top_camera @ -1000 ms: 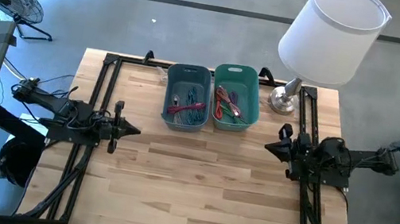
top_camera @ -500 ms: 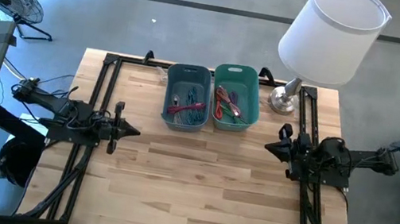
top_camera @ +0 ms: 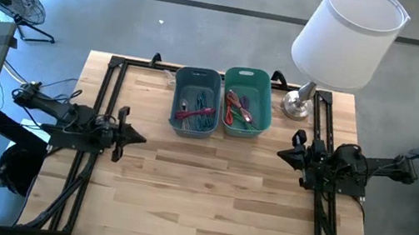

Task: Pick & Place USB Port
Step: Return to Home Position

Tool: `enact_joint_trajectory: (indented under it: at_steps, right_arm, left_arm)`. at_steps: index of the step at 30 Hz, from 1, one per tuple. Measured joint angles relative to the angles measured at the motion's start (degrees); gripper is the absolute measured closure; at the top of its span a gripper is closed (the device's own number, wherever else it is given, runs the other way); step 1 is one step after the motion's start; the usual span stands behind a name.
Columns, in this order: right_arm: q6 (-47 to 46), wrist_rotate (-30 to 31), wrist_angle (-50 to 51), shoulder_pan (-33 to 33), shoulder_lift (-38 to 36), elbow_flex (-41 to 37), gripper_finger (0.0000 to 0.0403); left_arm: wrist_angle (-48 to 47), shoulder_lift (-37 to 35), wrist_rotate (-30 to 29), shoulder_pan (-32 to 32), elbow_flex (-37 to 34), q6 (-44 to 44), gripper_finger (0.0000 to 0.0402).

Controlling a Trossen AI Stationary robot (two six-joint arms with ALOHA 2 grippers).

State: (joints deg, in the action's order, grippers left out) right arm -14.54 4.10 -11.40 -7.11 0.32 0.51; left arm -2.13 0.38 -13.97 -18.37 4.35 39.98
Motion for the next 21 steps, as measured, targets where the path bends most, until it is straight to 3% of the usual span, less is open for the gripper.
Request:
enact_joint_trajectory:
  at_steps: [12,21]
  right_arm:
    - [0.01,-0.02,0.00,0.02,0.00,0.00,0.0402]
    - [0.01,-0.01,0.00,0.02,0.00,0.00,0.0402]
  left_arm:
    - [4.59,0.00,6.13,0.00,-3.51,-1.87,0.0402]
    - [4.88,0.02,-0.10,0.00,-3.62,-1.60,0.0402]
